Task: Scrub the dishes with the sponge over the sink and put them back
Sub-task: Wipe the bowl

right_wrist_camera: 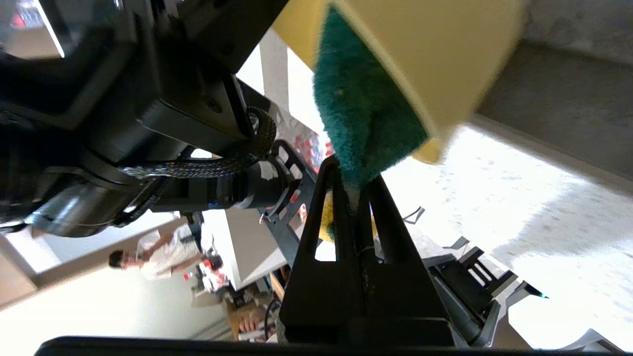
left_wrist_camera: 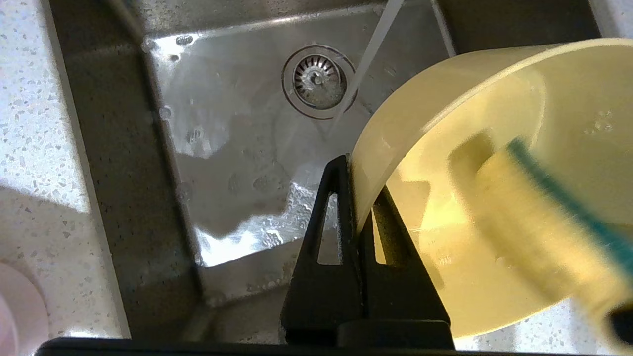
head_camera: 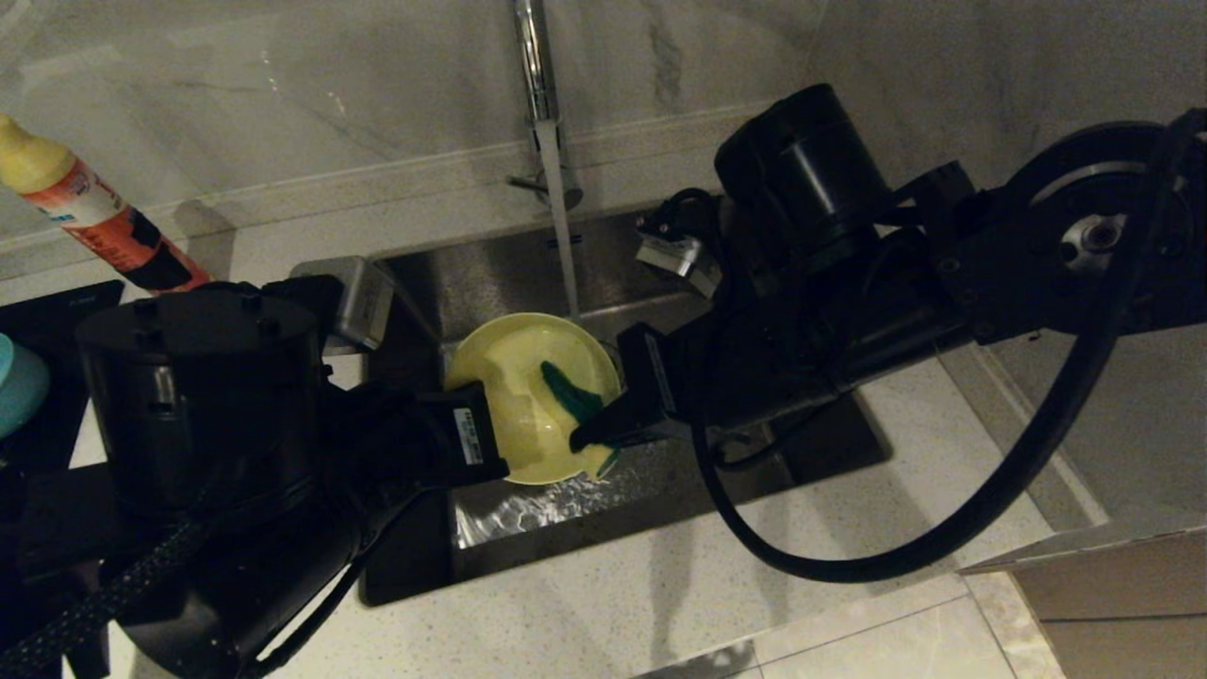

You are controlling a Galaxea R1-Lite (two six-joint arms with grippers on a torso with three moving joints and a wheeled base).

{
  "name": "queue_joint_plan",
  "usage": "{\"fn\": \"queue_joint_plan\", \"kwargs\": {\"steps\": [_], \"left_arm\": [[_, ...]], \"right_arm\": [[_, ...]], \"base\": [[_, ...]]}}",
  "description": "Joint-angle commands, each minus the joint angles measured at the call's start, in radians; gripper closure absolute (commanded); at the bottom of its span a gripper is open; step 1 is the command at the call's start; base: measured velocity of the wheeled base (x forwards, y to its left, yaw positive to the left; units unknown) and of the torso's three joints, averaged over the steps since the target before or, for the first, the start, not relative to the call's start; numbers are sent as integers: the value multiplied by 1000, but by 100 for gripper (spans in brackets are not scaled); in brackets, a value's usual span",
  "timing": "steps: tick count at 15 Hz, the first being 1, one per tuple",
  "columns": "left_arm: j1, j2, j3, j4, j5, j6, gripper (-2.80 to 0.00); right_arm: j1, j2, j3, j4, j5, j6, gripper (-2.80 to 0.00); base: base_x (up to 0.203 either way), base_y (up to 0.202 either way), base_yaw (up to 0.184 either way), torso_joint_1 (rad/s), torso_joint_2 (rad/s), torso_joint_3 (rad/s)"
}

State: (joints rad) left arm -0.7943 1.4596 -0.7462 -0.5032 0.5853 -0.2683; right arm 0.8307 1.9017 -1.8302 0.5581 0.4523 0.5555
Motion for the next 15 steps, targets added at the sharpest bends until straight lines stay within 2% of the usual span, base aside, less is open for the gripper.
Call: {"fn": "queue_joint_plan", "kwargs": {"steps": [1, 6, 9, 12, 15], "left_arm": [[0, 7, -2, -3, 4, -3, 0], [0, 21, -10, -4, 4, -9, 0], [0, 32, 2, -49, 4, -11, 0], [1, 28, 2, -57, 5, -11, 0], [1, 19, 10, -57, 6, -12, 0]], "right_arm": [[28, 34, -20, -1, 3, 3, 0], [73, 56, -34, -1, 3, 5, 0], [79, 68, -70, -1, 1, 5, 0], [73, 65, -89, -1, 0, 6, 0], [22, 48, -91, -1, -1, 4, 0]], "base": [[0, 0, 0, 0, 0, 0], [0, 0, 0, 0, 0, 0], [0, 0, 0, 0, 0, 0], [0, 0, 0, 0, 0, 0], [0, 0, 0, 0, 0, 0]]}}
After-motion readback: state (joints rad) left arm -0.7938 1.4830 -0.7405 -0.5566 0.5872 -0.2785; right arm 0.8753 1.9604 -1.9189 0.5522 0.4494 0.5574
